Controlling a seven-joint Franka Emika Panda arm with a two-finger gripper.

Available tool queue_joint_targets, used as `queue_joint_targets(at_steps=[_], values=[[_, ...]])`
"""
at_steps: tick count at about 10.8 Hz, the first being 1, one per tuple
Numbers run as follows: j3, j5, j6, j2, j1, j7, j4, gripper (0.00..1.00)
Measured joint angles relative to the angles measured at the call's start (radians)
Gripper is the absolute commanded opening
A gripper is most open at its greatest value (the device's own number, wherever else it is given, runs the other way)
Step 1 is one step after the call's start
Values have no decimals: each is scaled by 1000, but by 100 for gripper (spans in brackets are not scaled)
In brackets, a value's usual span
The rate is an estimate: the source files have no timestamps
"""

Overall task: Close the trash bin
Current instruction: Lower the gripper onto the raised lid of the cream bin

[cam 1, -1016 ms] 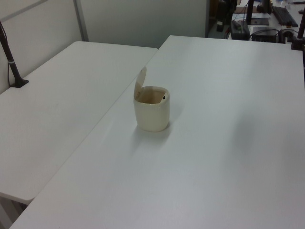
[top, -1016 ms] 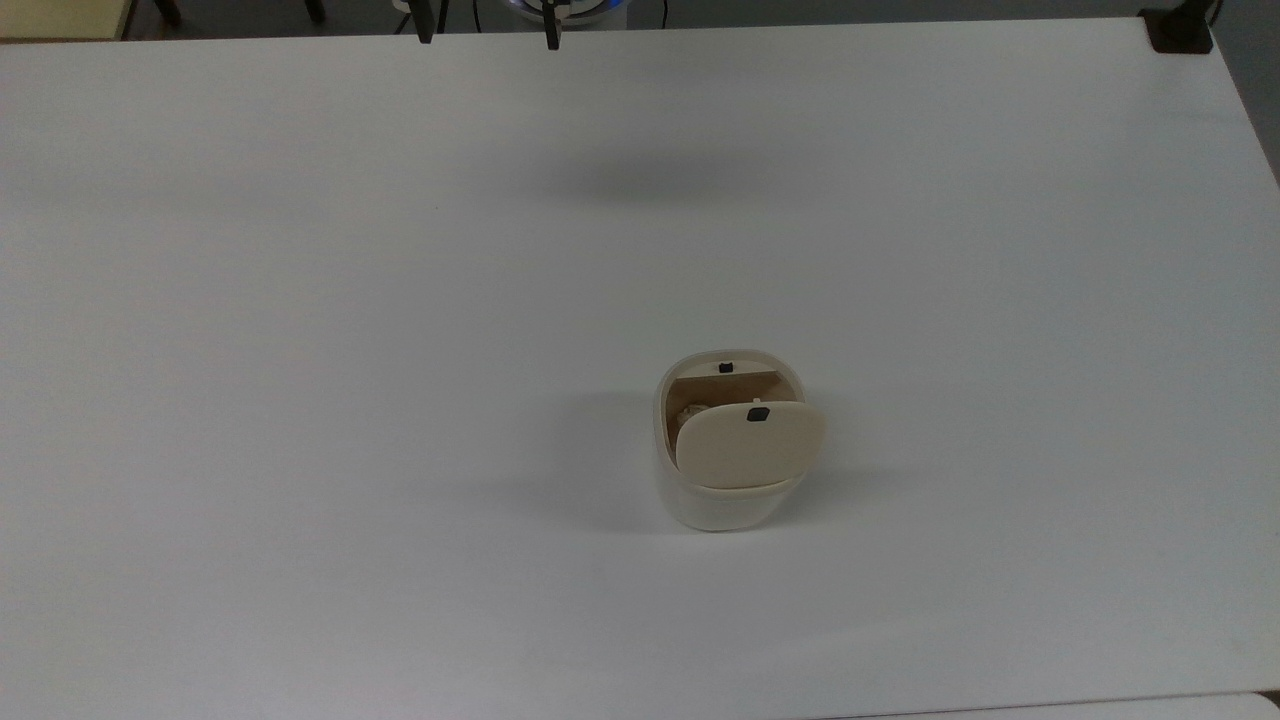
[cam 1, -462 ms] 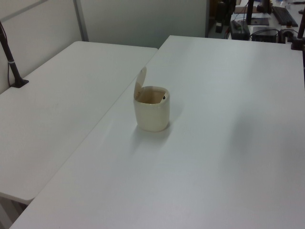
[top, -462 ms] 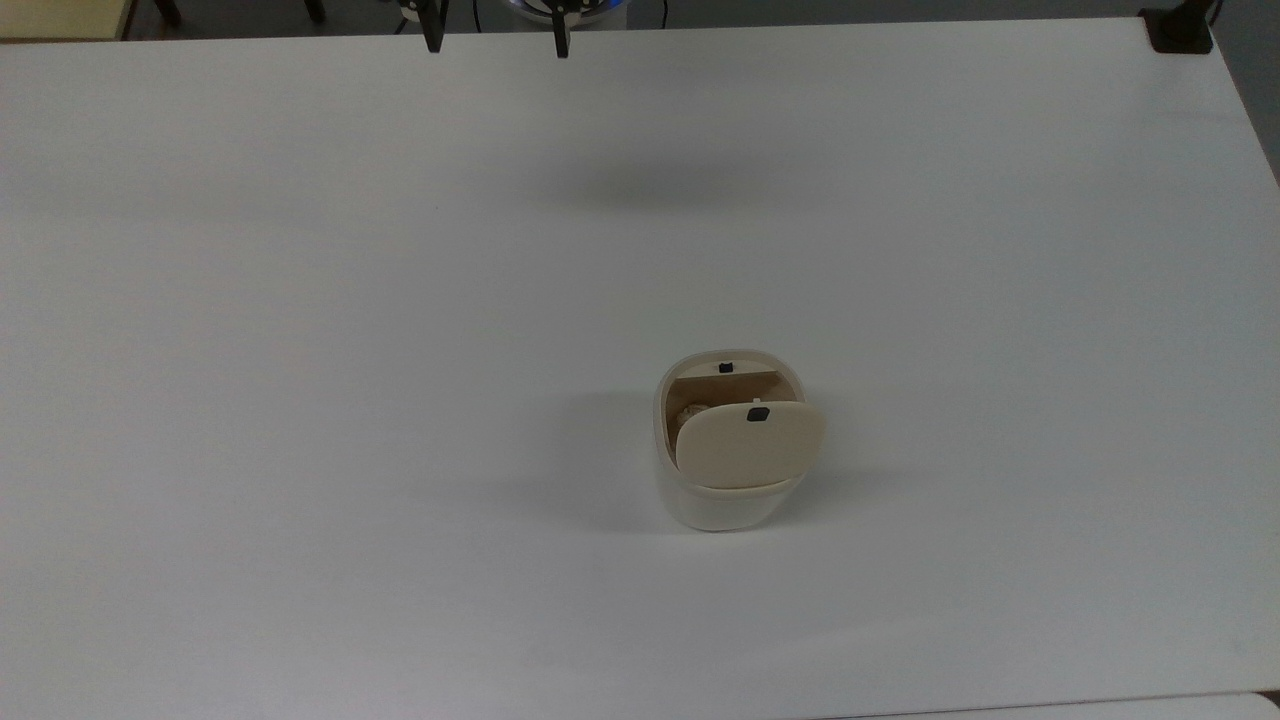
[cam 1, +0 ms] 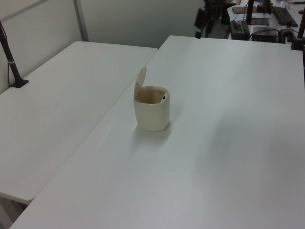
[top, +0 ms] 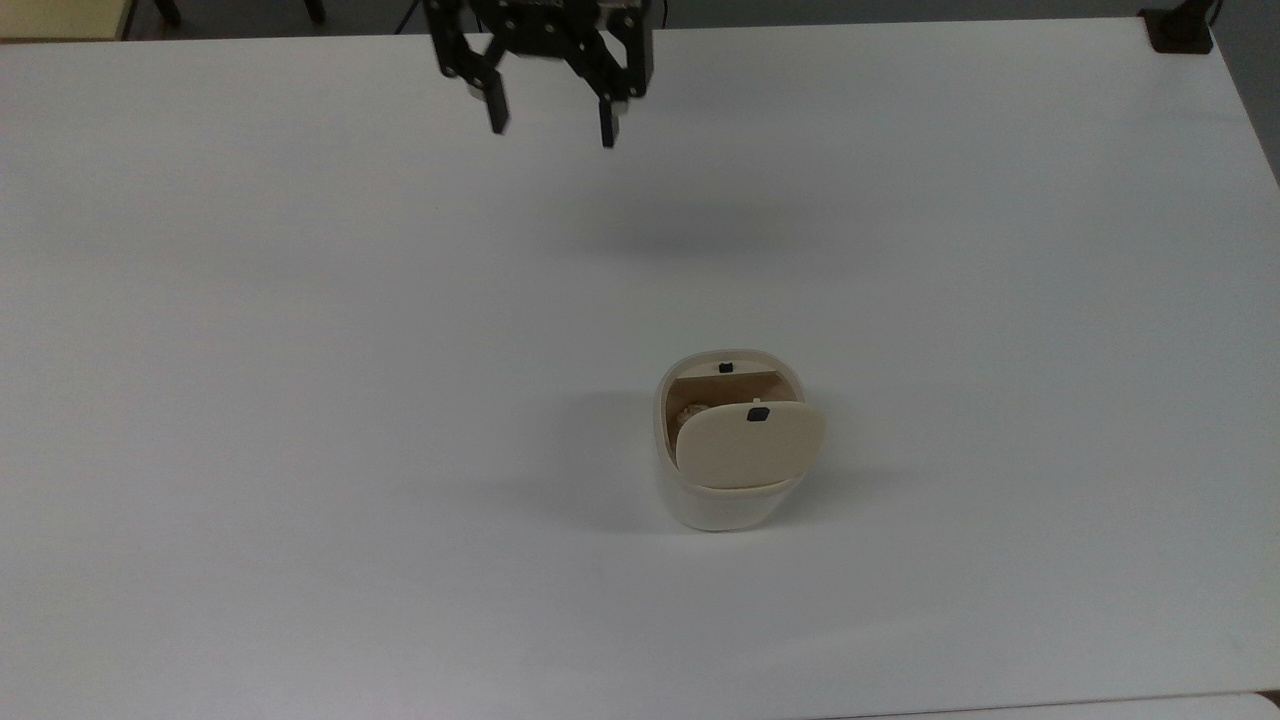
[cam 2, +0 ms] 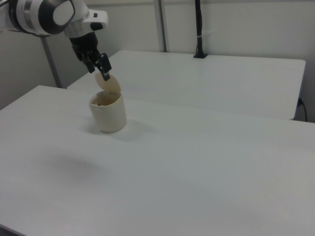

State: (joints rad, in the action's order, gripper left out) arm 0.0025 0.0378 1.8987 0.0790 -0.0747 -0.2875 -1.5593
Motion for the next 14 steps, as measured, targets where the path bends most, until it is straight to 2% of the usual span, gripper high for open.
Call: queue_joint_targets(at_steps=[1,2,3,9,11,14], values=[[0,0,57,20,-21,-130,12,13],[0,0,109,45,-37,-254,31,4],[0,0,155,72,-51,-362,54,0],[0,0,443,221,-133,-914,111,0],[-1,0,488,269,-135,-1016,146,0],[-1,0,553,325,-152,-1095,166,0]])
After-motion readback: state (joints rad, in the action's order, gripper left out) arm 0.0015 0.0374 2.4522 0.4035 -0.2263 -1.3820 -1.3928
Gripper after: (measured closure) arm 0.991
